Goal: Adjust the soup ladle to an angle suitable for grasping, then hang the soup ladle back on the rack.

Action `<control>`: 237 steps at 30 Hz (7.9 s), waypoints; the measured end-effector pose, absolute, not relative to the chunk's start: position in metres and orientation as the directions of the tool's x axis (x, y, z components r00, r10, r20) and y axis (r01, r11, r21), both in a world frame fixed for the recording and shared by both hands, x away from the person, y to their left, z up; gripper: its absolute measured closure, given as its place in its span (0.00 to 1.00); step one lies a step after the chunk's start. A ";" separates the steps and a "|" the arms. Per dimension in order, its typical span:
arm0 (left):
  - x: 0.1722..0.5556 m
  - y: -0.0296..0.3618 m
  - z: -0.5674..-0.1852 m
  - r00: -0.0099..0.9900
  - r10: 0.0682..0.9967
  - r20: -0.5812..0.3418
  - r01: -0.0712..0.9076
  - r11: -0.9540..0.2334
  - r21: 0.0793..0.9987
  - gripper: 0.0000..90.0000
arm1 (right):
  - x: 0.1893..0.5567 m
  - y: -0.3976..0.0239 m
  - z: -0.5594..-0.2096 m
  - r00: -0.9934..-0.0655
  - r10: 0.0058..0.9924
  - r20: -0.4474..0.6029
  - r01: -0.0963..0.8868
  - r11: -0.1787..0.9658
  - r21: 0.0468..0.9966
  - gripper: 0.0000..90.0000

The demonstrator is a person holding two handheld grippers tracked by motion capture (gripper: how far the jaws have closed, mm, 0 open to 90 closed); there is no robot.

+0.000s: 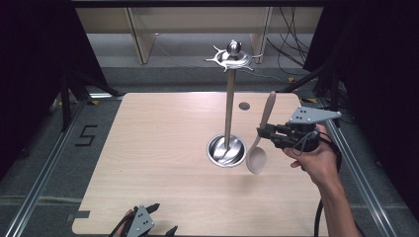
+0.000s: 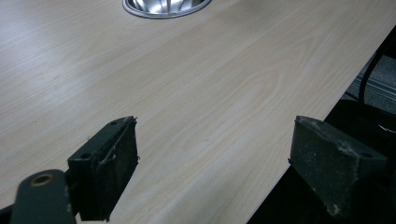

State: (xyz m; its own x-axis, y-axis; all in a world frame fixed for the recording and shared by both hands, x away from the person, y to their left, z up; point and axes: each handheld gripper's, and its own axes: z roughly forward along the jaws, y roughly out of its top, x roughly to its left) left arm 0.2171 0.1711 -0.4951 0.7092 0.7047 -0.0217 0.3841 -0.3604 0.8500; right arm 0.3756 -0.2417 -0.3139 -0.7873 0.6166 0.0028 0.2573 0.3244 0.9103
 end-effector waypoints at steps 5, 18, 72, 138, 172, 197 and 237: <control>0.217 0.171 -0.495 0.708 0.706 -0.021 0.382 -0.356 0.853 0.16 | 0.383 -0.235 -0.307 -0.787 0.617 0.002 0.257 0.324 0.910 0.86; 0.217 0.171 -0.495 0.709 0.705 -0.023 0.382 -0.357 0.852 0.16 | 0.398 -0.221 -0.290 -0.771 0.637 -0.014 0.256 0.329 0.909 0.86; 0.217 0.171 -0.494 0.720 0.694 -0.015 0.381 -0.378 0.844 0.16 | 0.417 -0.199 -0.278 -0.724 0.686 -0.071 0.298 0.404 0.865 0.85; 0.218 0.173 -0.494 0.722 0.692 0.001 0.377 -0.395 0.838 0.16 | 0.359 -0.246 -0.327 -0.698 0.716 -0.020 0.216 0.237 0.947 0.57; 0.217 0.170 -0.493 0.725 0.688 0.000 0.364 -0.384 0.849 0.16 | 0.332 -0.272 -0.383 -0.674 0.739 -0.001 0.354 0.324 0.878 0.46; 0.218 0.170 -0.494 0.722 0.692 -0.003 0.363 -0.375 0.853 0.16 | 0.321 -0.285 -0.410 -0.659 0.750 0.047 0.426 0.322 0.845 0.43; 0.218 0.172 -0.492 0.729 0.684 0.021 0.360 -0.410 0.838 0.16 | 0.299 -0.283 -0.434 -0.672 0.735 0.089 0.459 0.319 0.829 0.39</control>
